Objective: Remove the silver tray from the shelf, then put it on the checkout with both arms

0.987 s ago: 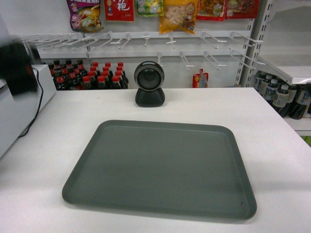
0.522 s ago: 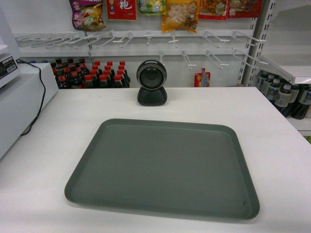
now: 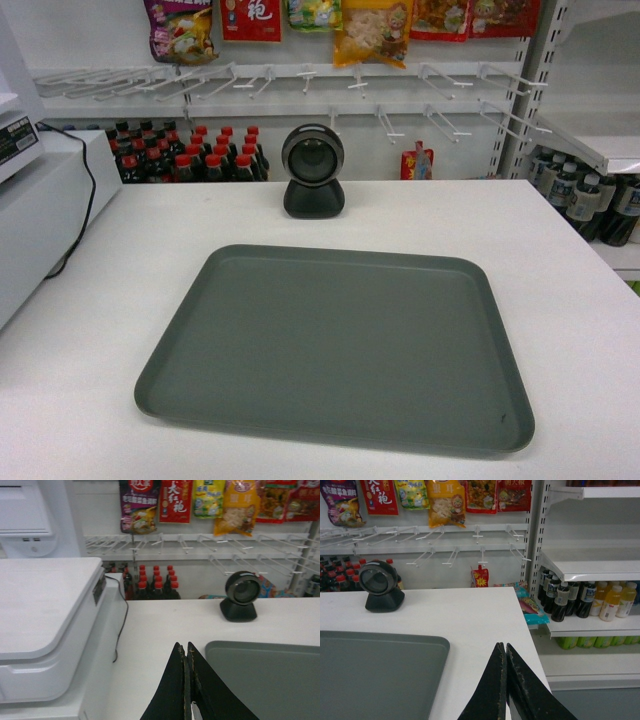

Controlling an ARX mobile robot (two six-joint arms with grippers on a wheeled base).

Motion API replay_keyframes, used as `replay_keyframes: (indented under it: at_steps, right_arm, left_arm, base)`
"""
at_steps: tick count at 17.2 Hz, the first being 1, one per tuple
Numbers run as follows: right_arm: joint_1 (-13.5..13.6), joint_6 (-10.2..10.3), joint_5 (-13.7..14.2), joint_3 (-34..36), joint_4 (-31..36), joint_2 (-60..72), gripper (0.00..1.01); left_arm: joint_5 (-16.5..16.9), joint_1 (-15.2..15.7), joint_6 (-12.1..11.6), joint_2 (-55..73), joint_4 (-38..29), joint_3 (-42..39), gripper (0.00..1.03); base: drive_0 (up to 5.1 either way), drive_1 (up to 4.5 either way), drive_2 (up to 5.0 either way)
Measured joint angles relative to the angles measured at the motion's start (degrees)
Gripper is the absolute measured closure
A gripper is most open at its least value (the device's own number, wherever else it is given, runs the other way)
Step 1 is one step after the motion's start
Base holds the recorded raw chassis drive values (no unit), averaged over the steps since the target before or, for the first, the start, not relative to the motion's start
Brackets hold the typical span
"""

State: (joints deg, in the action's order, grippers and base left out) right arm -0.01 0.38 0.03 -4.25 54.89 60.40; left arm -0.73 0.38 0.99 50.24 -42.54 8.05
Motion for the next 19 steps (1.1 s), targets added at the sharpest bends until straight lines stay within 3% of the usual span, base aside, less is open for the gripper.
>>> replay_keyframes:
  at_steps: [5, 6, 12, 19]
  right_arm:
    - [0.0, 0.0, -0.02, 3.1, -12.85, -16.46, 0.98]
    - [0.0, 0.0, -0.02, 3.32, -15.8, -19.85, 0.98]
    - [0.0, 0.0, -0.02, 3.54, -29.38, -34.75, 0.98]
    - [0.0, 0.0, -0.02, 3.54, -40.37, -45.99, 0.98]
  left_arm:
    - [0.72, -0.5, 0.0, -11.89, 7.87, -4.76, 1.02]
    - [0.72, -0.5, -0.02, -12.28, 4.76, -6.82, 1.02]
    - [0.72, -0.5, 0.0, -25.66, 18.34, -7.48, 1.02]
    - [0.72, -0.5, 0.0, -36.52, 28.85, -7.48, 1.02]
  base:
    - [0.0, 0.0, 0.0]
    - [0.0, 0.0, 0.0]
    - [0.0, 0.0, 0.0]
    - [0.0, 0.0, 0.0]
